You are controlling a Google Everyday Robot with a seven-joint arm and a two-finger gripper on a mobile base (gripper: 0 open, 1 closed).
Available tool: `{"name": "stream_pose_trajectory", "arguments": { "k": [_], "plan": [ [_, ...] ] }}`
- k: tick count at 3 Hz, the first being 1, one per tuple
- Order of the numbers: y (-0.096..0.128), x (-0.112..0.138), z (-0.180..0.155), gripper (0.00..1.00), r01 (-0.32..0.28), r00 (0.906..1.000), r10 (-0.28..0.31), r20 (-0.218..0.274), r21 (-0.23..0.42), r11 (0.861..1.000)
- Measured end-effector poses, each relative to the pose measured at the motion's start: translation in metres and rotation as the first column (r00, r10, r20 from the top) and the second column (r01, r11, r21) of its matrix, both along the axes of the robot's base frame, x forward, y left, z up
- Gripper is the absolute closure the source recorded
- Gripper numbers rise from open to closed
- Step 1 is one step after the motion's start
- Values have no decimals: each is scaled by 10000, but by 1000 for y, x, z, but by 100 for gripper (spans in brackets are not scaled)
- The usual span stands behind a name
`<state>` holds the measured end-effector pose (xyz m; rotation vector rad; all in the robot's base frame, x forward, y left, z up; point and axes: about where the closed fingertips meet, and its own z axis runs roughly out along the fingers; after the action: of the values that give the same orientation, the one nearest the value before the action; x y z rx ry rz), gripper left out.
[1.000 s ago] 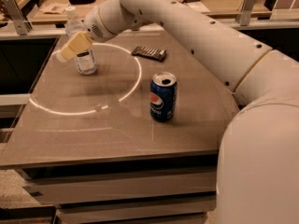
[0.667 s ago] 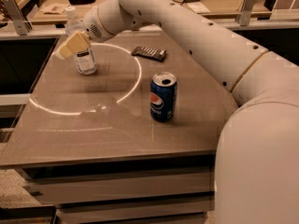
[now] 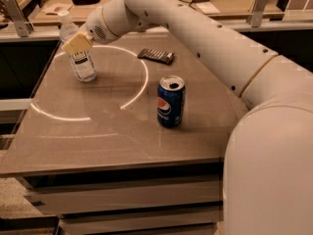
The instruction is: Move blue plastic bottle near pepsi can
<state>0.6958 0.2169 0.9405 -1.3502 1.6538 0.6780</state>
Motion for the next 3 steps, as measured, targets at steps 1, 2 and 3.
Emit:
{"name": "stream_pose_trajectory", "arguments": {
  "k": [1, 2, 3],
  "plan": [
    [-11, 7, 9, 96, -45, 9997, 50, 250, -207, 9998],
    [-27, 13, 20, 100, -107, 9990, 122, 428, -336, 9994],
    [-61, 10, 27, 100, -205, 9984, 237, 523, -607, 9979]
  ]
}}
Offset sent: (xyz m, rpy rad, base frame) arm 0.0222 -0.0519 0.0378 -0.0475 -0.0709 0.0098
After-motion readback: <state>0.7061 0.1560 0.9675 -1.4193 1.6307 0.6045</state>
